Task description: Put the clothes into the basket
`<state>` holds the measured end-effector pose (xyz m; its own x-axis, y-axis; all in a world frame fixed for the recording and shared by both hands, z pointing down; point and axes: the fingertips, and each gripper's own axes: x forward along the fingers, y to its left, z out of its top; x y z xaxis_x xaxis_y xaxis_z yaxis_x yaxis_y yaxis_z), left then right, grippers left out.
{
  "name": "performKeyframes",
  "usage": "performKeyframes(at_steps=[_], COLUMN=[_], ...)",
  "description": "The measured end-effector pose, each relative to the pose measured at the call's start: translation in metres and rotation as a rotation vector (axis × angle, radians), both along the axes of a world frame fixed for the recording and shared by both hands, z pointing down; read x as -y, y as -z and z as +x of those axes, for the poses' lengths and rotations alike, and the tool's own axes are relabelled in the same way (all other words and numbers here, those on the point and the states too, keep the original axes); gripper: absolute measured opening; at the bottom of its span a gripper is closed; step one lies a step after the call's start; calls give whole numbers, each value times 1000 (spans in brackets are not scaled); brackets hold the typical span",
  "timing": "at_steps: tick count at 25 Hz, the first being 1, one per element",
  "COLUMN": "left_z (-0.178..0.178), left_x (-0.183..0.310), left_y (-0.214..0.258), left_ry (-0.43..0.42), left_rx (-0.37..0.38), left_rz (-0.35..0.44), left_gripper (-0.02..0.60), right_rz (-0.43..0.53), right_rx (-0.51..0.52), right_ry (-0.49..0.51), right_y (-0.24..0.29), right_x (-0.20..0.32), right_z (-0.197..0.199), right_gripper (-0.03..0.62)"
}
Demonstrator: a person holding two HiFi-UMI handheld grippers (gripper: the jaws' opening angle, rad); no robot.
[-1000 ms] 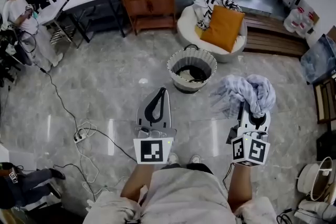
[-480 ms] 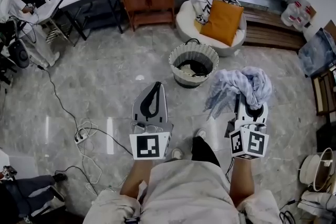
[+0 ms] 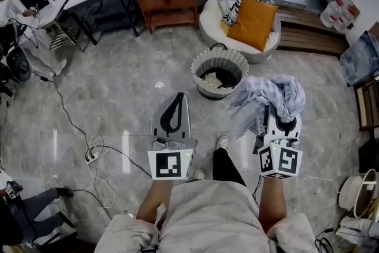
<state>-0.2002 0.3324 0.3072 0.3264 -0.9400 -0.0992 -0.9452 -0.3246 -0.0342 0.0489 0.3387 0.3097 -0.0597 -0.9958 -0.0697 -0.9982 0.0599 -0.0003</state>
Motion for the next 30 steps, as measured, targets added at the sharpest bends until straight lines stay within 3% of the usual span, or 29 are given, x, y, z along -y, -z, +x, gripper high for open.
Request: performKeyframes(at_steps=[12,23,30], left_z=[50,124,154], left_x=[102,206,246], left_y=[-8,-2,0], left_ry=[13,43,59], left_rx=[28,39,46], left_rz=[-24,6,5], left_gripper=[8,8,8], right_rz=[-21,-20,-18], right_rx=[44,77,87], right_ry=[51,103,126], right_y=[-14,-23,-25], right_x=[108,215,261], right_z=[39,109,138], right_gripper=[161,161,161])
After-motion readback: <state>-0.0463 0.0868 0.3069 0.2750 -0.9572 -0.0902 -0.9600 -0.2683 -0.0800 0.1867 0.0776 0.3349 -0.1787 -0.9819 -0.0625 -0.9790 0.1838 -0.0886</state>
